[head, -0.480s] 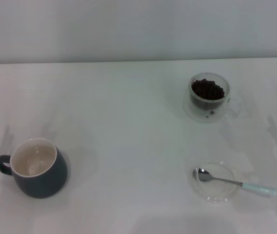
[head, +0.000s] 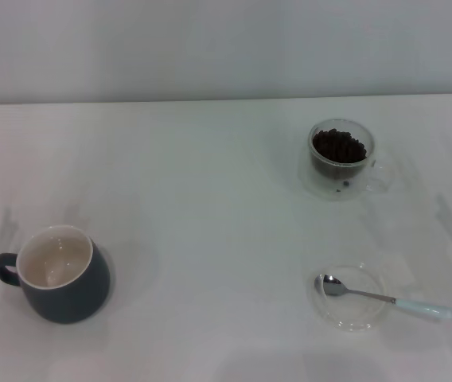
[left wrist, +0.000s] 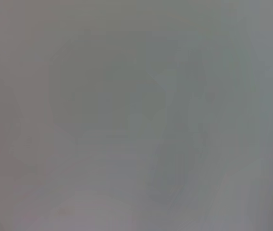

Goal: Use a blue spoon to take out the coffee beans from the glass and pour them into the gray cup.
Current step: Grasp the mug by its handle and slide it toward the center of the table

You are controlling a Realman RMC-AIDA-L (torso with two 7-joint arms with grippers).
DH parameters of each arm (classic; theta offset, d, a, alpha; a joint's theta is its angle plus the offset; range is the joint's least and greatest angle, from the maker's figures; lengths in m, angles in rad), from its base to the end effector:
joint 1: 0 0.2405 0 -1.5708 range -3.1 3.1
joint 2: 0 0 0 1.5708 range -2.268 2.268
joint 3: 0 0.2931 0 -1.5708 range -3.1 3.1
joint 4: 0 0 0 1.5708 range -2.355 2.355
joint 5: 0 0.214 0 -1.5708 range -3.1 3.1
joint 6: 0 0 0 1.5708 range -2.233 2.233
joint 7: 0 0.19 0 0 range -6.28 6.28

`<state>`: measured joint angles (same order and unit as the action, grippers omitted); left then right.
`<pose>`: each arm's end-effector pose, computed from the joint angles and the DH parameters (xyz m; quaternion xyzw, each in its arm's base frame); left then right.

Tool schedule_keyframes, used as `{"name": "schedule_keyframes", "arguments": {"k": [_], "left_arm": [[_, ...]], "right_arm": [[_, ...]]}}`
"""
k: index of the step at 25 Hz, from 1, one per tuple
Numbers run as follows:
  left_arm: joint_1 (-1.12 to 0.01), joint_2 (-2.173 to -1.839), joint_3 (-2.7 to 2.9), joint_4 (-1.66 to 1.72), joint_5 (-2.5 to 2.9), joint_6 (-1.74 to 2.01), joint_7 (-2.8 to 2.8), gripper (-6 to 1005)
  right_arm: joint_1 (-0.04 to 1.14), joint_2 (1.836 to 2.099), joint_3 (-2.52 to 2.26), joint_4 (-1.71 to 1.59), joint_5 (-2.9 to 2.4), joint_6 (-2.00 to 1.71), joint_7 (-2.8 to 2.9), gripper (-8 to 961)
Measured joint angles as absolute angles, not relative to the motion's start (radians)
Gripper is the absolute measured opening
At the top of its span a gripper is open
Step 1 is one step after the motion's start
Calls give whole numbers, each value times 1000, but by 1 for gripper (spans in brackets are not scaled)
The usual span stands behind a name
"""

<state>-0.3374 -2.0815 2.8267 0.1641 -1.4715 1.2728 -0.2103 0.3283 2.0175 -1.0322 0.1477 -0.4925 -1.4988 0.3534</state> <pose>-0.3934 0.3404 -0.0339 -0.6348 -0.3070 -0.3178 0.6339 0.4083 0.3070 -0.0025 -0.6771 0.2622 0.3296 0.6034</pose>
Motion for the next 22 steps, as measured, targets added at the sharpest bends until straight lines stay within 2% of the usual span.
{"name": "schedule_keyframes", "arguments": {"k": [5,12,15,16,22], "left_arm": [[-293,-2081,2830,164,-1444,1328,-212,890],[-155,-2078,2830,126,-1365,1478,-220,890],[-132,-2078,2831,113,-1349,1504,-221,890],[-90,-2078,2832,64,-1281,1558,-221,890],[-75,-2077,2832,-23,-1148,1575,-219,891]], "right_arm": [[337,2017,-1027,135,-493,-1493,352,832],[341,2017,-1025,89,-491,-1488,353,831],[344,2017,-1025,77,-488,-1487,353,831],[345,2017,-1025,74,-486,-1486,352,831],[351,2017,-1028,43,-488,-1442,352,831]]}}
